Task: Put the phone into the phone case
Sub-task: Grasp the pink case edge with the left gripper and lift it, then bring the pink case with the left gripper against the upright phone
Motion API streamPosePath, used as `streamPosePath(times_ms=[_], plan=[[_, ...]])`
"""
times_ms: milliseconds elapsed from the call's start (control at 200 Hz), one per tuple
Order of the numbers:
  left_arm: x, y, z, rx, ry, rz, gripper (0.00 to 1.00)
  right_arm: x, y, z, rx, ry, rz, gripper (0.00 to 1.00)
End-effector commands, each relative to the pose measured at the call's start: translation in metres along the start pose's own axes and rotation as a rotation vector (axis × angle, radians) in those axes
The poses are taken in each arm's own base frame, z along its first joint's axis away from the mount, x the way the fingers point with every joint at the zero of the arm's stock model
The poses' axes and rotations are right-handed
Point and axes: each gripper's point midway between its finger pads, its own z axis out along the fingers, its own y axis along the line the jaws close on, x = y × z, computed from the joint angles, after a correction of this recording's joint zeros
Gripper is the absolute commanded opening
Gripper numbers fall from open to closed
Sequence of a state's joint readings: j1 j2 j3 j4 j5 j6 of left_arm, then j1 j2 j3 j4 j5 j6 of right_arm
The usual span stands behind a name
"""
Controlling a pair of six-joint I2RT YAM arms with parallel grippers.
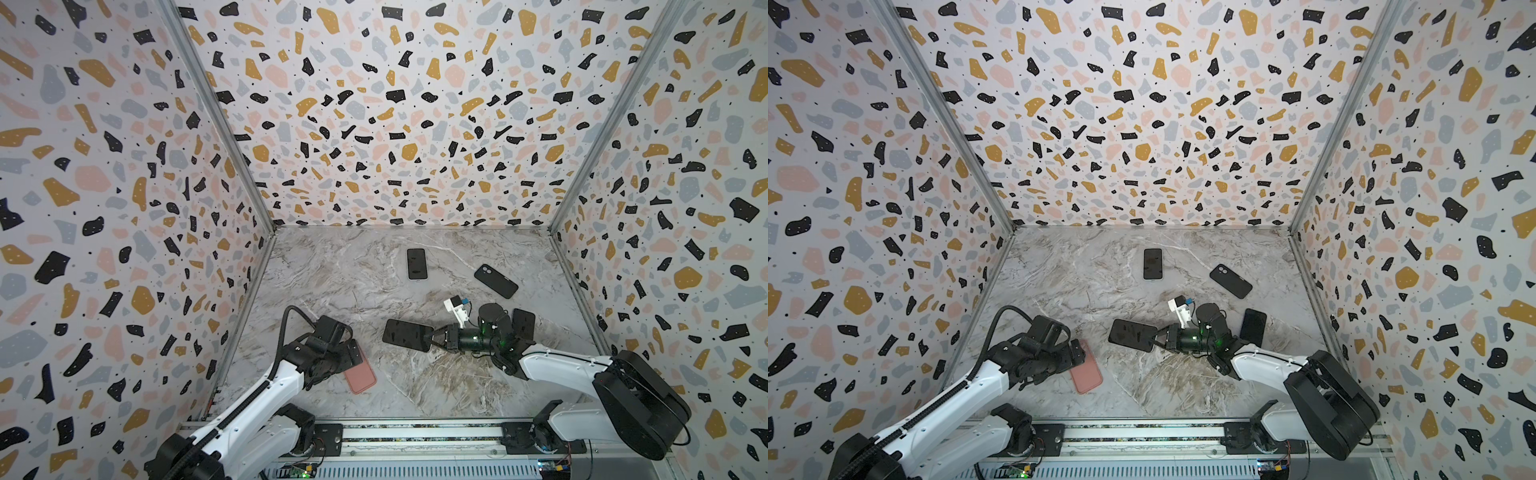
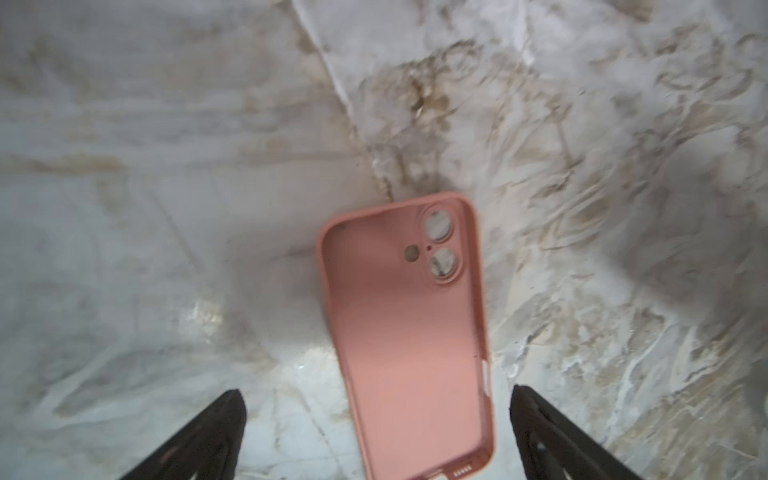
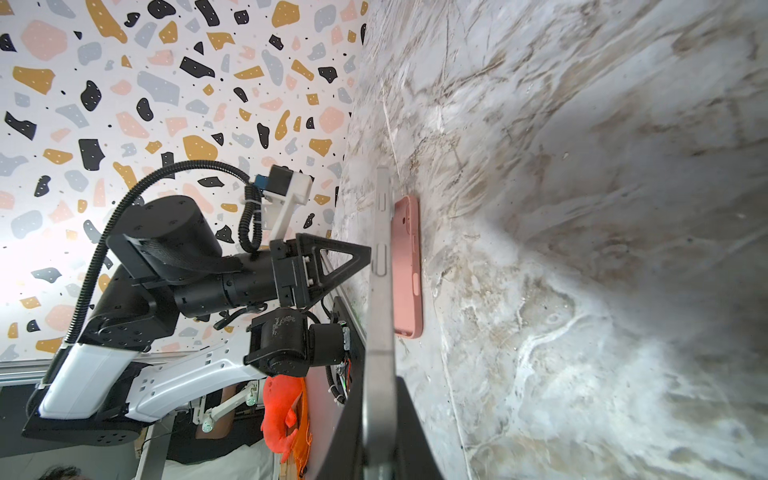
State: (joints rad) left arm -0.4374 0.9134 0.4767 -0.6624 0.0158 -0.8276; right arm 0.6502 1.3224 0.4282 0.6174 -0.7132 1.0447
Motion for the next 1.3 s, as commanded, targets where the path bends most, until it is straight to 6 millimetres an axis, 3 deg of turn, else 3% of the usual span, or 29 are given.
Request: streamPosePath(times_ms=[0, 531, 866, 1116, 1296], plan=[[0.023, 0.005, 0.009, 0.025, 0.05, -0.024, 1.0, -0.018, 0.039, -0.005, -0.087, -0.046, -0.127, 0.0], [0.058, -0.065, 0.018, 0.369, 0.099, 0.008, 1.0, -0.027, 0.029, -0.016, -0.035, -0.063, -0.15, 0.0], [0.055, -0.095, 0.026, 0.361, 0.115, 0.096, 1.0, -0.035, 0.014, -0.033, 0.012, -0.099, -0.164, 0.0], [0.051, -0.113, 0.034, 0.386, 0.121, 0.105, 1.0, -0.025, 0.003, -0.033, 0.048, -0.059, -0.14, 0.0], [0.044, -0.114, 0.033, 0.353, 0.102, 0.138, 1.0, -0.018, -0.004, -0.028, 0.047, -0.002, -0.093, 0.0]])
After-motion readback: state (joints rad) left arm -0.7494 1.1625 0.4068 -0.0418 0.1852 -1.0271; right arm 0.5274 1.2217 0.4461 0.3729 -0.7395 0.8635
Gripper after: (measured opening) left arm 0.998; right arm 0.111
